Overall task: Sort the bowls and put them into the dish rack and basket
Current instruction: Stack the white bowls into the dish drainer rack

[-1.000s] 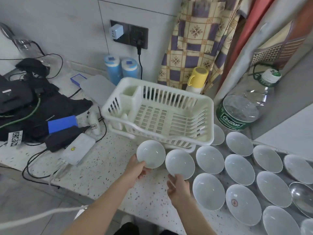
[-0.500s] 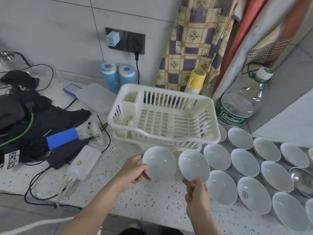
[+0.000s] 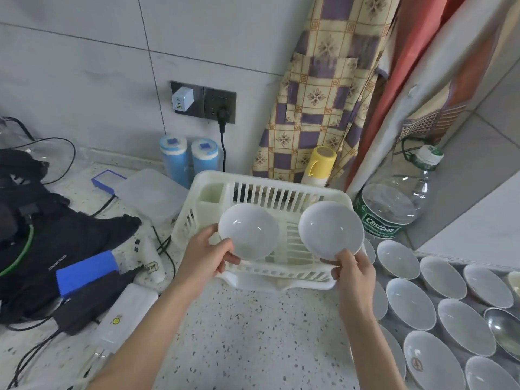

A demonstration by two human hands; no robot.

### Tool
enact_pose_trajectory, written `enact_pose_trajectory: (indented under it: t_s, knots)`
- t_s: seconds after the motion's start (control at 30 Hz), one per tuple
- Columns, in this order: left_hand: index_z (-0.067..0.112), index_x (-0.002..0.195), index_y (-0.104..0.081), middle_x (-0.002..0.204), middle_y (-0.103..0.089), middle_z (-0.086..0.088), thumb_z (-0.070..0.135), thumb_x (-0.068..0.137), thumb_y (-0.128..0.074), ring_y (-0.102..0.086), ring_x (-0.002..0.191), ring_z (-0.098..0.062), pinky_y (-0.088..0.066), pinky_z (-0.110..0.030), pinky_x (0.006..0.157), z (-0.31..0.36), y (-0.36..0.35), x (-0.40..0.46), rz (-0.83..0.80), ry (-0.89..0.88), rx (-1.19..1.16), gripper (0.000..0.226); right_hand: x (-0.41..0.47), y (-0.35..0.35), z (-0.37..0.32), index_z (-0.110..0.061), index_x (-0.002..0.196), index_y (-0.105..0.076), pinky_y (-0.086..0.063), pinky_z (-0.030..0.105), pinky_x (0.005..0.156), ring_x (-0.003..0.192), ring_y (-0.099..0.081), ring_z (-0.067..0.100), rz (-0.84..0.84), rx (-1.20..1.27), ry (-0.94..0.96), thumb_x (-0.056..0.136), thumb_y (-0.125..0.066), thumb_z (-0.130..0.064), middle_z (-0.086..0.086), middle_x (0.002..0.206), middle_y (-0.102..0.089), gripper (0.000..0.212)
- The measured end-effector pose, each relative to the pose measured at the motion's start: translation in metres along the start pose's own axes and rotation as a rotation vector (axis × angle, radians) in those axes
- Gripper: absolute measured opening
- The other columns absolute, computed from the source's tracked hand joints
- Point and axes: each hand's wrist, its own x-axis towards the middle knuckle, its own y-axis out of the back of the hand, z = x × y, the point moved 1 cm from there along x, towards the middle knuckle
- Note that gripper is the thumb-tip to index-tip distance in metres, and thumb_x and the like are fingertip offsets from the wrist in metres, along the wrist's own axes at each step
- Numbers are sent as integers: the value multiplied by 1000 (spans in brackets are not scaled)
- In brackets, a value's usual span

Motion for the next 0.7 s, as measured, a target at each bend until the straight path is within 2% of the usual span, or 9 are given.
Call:
enact_pose_trajectory:
  t_s: [0.07,0.1,0.17,0.2,0.3,0.43,0.6,0.7]
  knots:
    - [45,104,-53,68,-76,-7,8,85,-55,-49,36,-4,-40,-17,37,3,5,14,79,-37,5,42,17,-15,-4,-19,80,-55,-36,22,52,50,-42,12,-57,-86,22,78,-52,-17,-8,58,-65,4]
    - [44,104,-54,67,-76,-6,9,85,-56,-51,36,-3,-42,-17,38,4,7,22,114,-58,2,40,25,-23,-5,-24,90,-57,-37,25,56,52,-52,11,-77,-141,32,78,-53,-20,-6,66,-69,13]
    - [39,110,-57,67,-76,-5,15,82,-57,-51,38,-4,-45,-22,45,6,12,38,168,-103,-8,37,41,-39,-2,-32,113,-48,-39,29,60,56,-64,0,-118,-253,33,83,-54,-22,2,81,-73,32]
    - [39,111,-58,67,-76,-5,21,78,-57,-49,39,-6,-45,-26,49,7,13,46,191,-118,-15,38,47,-47,-1,-34,120,-43,-41,31,60,58,-65,-4,-142,-295,27,86,-54,-21,4,84,-74,38]
    - [51,101,-53,69,-77,-2,30,71,-55,-48,39,-7,-45,-29,51,10,15,70,245,-134,-42,36,66,-70,5,-30,128,-41,-46,31,60,59,-69,1,-222,-354,7,88,-52,-18,5,90,-71,43]
    - [50,100,-53,68,-76,-3,31,69,-54,-48,38,-6,-43,-19,43,14,13,99,263,-149,-66,37,85,-98,14,-24,135,-47,-44,27,54,58,-70,8,-269,-389,-52,87,-51,-15,-2,80,-70,49]
    - [33,112,-59,67,-76,-7,29,68,-55,-44,36,-10,-41,-22,44,12,10,133,278,-127,-114,43,97,-135,29,-28,136,-47,-42,26,51,48,-64,1,-298,-372,-137,86,-51,-16,6,76,-74,51]
    - [35,110,-59,67,-76,-9,28,70,-55,-43,36,-9,-41,-22,43,5,8,141,277,-102,-147,41,99,-150,42,-26,134,-49,-46,28,55,57,-70,11,-278,-318,-180,85,-51,-14,4,68,-73,51]
